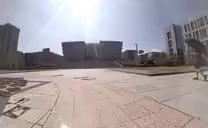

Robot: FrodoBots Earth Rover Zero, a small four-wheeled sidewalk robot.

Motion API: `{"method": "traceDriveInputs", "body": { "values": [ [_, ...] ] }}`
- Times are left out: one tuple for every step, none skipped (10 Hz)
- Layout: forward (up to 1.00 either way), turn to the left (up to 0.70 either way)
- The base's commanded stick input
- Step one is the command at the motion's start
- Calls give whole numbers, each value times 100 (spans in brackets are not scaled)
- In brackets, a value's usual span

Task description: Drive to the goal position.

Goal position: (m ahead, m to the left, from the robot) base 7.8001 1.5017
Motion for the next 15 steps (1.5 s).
{"method": "traceDriveInputs", "body": {
  "values": [
    [70,2],
    [70,2],
    [70,2],
    [70,2],
    [70,2],
    [70,2],
    [70,2],
    [70,2],
    [70,2],
    [70,2],
    [70,2],
    [70,2],
    [70,2],
    [70,2],
    [70,2]
  ]
}}
